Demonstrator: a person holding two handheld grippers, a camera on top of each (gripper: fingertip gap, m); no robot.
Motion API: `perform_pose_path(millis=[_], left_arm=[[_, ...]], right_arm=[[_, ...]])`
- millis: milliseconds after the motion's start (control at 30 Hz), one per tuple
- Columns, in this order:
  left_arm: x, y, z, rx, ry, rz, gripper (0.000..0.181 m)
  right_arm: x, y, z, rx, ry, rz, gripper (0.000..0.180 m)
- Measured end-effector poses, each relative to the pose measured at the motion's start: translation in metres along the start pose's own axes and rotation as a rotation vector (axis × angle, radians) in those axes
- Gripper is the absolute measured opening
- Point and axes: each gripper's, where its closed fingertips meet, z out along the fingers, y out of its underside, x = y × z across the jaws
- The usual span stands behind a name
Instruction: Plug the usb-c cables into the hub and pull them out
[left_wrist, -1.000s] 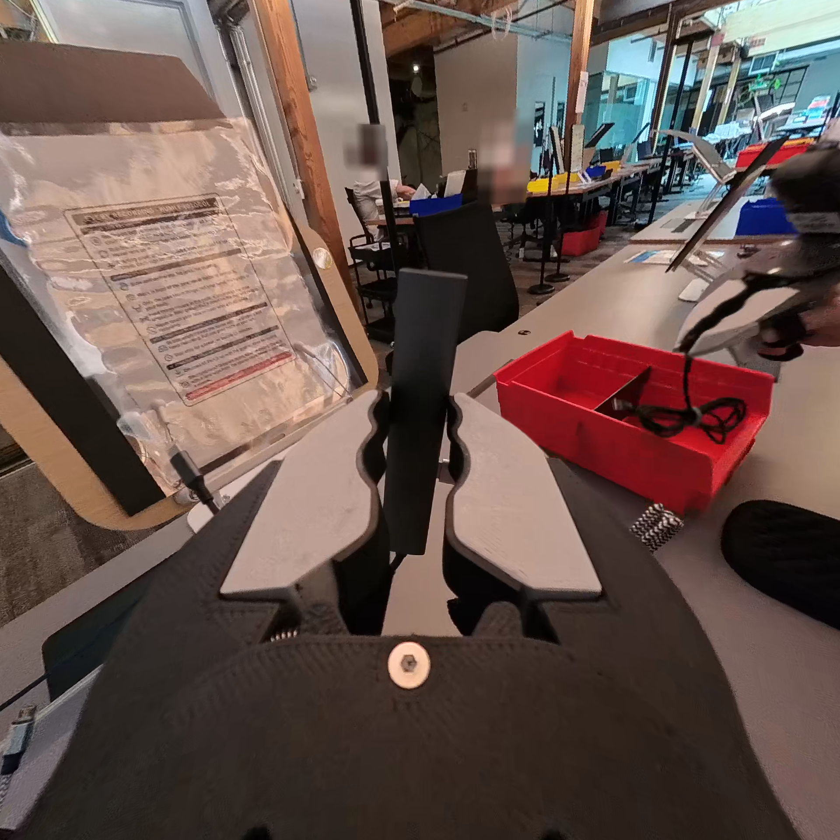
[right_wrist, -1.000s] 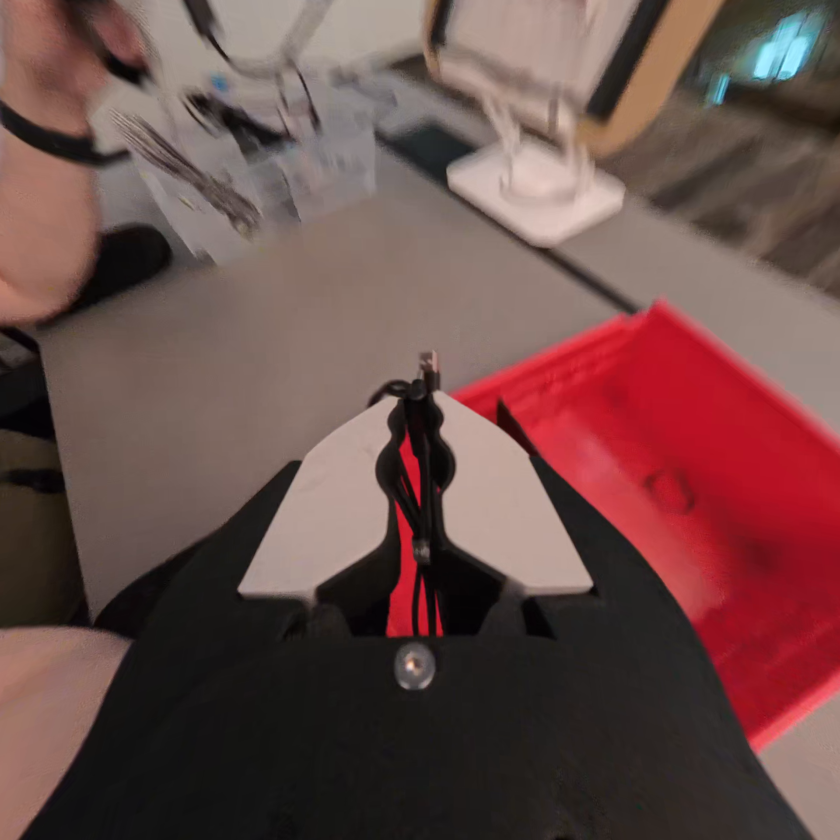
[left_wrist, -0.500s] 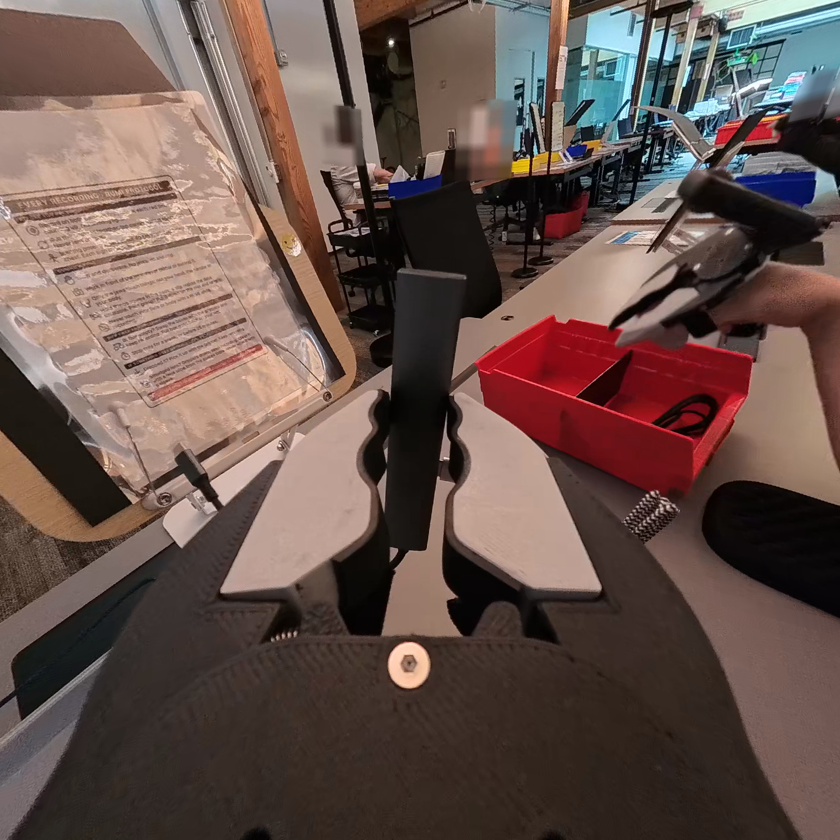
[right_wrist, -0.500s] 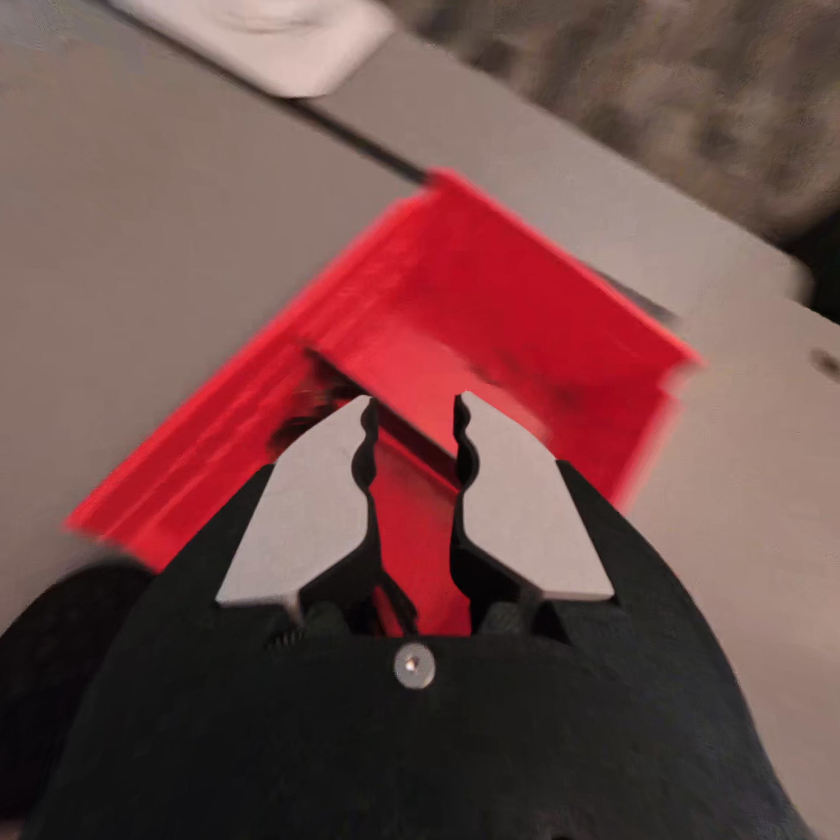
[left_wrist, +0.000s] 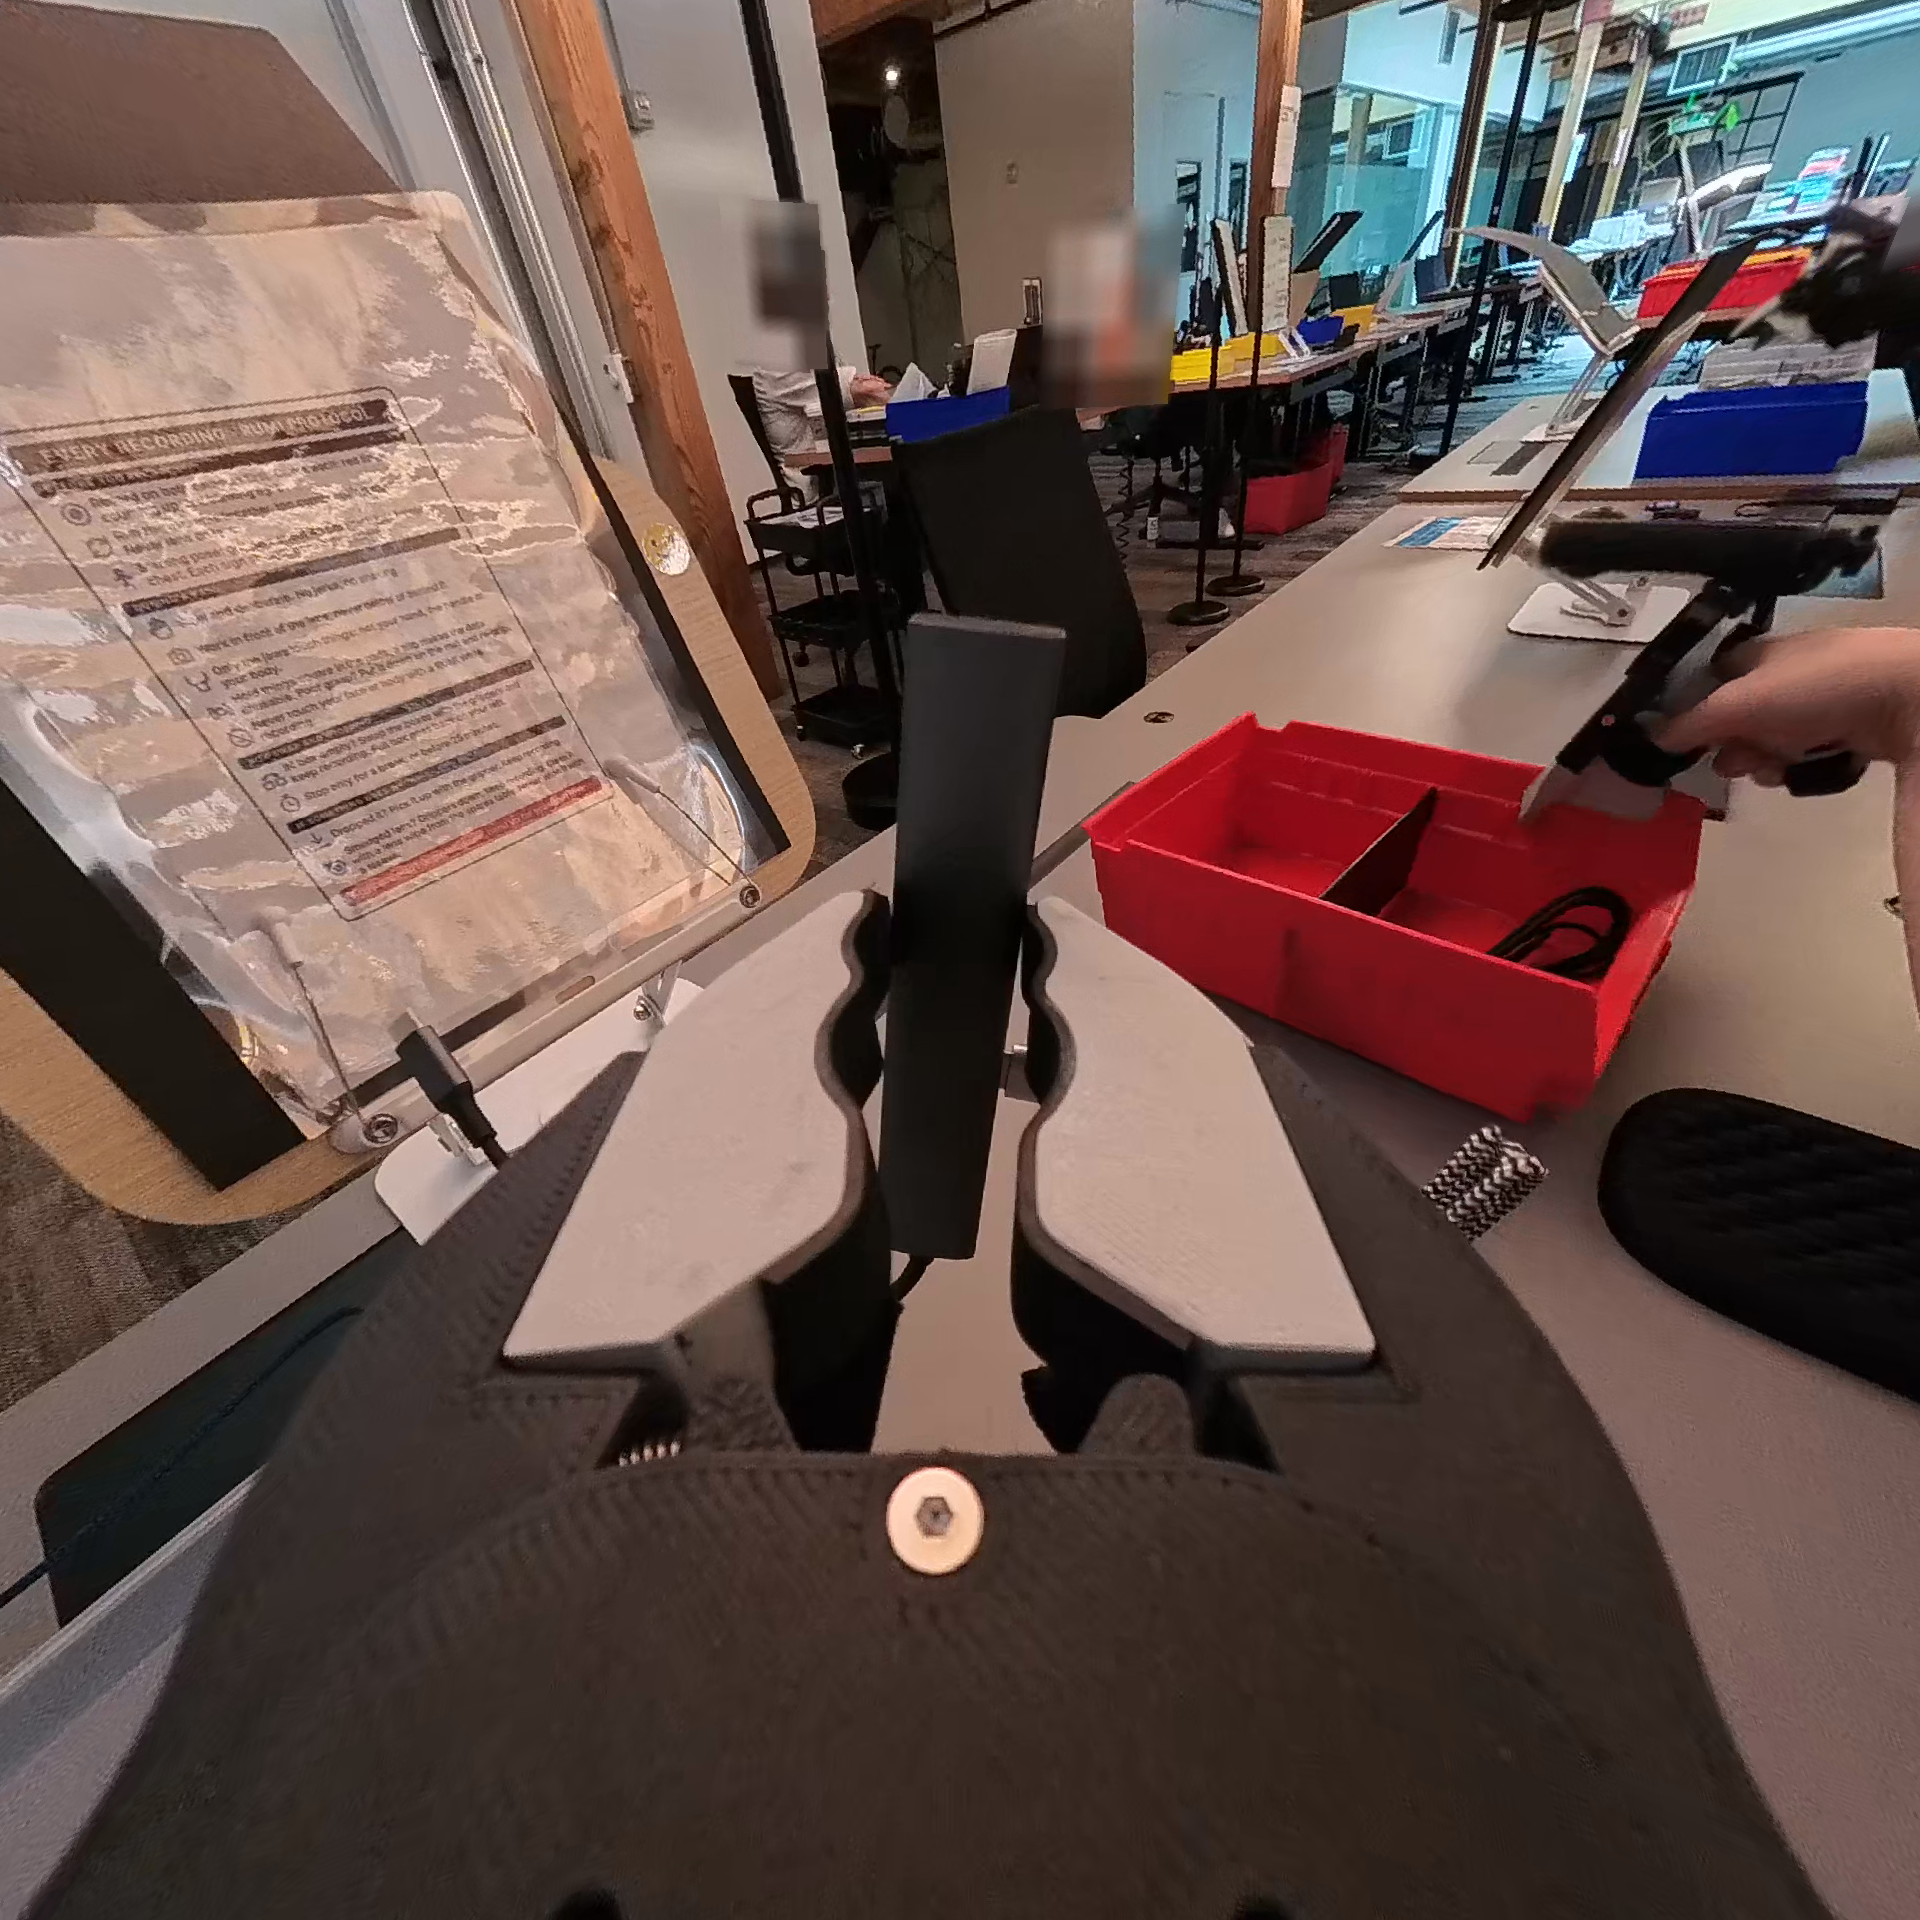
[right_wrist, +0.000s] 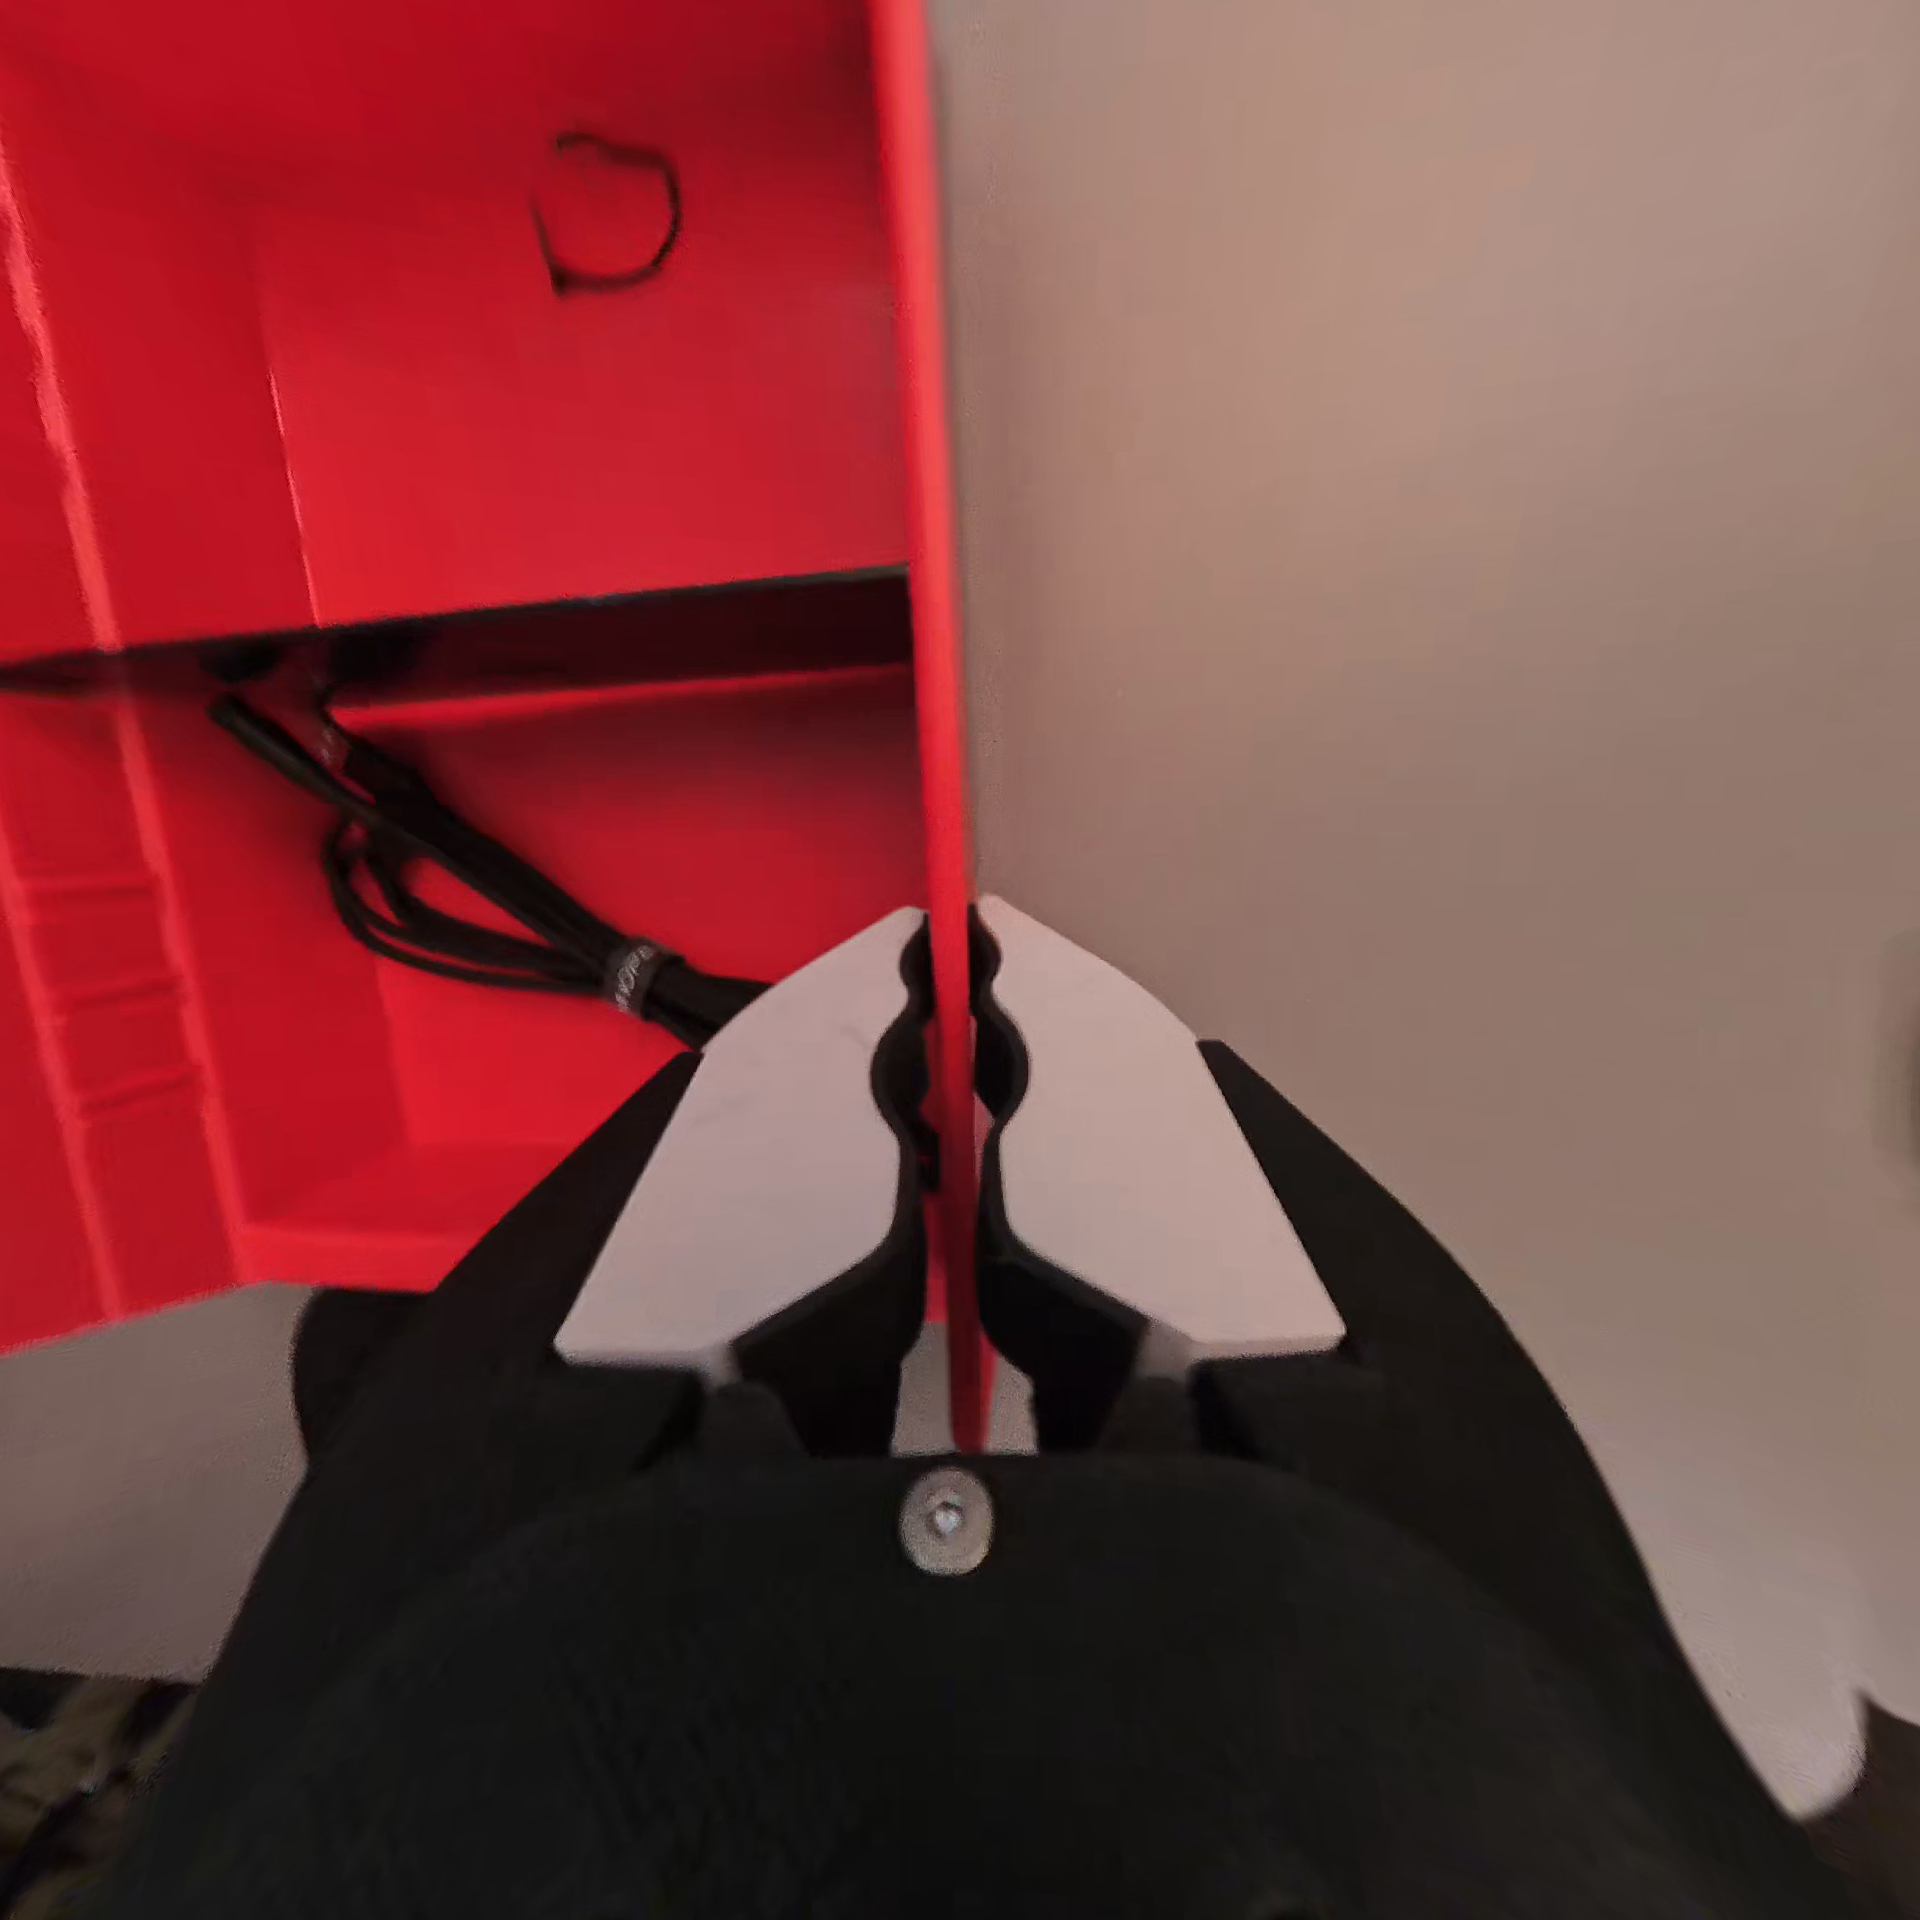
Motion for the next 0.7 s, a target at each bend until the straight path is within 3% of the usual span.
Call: perform_pose_path(millis=[233, 467, 567, 700], left_arm=[[0.003, 0.006, 0.006, -0.024, 0.009, 0.001, 0.024], [0.004, 0.009, 0.008, -0.031, 0.026, -0.012, 0.023], [0.004, 0.012, 0.01, -0.043, 0.026, -0.013, 0.023], [0.007, 0.011, 0.011, -0.04, 0.043, -0.019, 0.023]], right_arm=[[0.014, -0.012, 0.002, 0.087, -0.027, 0.12, 0.004], [0.022, -0.016, -0.002, 0.105, 0.049, -0.006, 0.007], [0.022, -0.038, -0.032, 0.226, 0.169, -0.031, 0.014], [-0.031, -0.091, -0.109, 0.587, 0.325, -0.183, 0.033]])
